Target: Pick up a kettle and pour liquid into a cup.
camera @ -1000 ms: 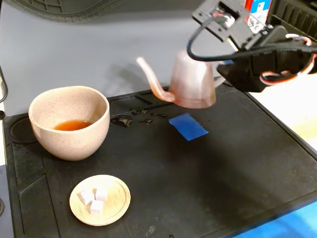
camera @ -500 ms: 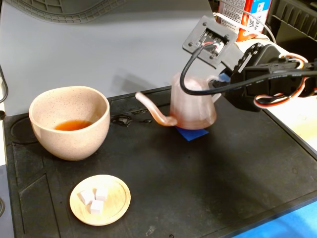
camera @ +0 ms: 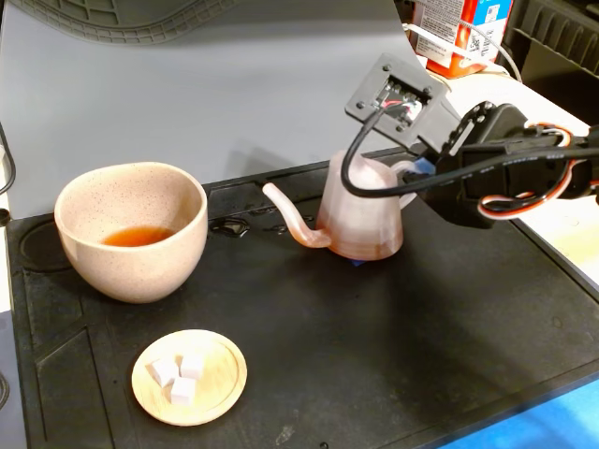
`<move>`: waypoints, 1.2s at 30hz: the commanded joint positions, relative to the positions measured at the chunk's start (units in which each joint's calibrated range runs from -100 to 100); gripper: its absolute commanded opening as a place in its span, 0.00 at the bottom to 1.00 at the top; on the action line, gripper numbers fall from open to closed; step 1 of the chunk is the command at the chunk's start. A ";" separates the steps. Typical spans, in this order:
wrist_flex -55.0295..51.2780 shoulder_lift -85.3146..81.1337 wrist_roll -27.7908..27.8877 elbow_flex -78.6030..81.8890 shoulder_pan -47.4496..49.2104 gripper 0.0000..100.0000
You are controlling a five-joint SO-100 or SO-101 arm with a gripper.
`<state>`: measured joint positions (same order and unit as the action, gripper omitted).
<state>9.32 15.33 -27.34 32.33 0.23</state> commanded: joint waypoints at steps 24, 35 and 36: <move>0.41 -4.92 0.03 5.60 1.10 0.11; 0.23 -32.65 -4.43 34.64 -0.95 0.01; 0.23 -35.97 -6.43 36.46 -0.87 0.01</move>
<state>9.32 -13.70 -30.28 66.70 -0.83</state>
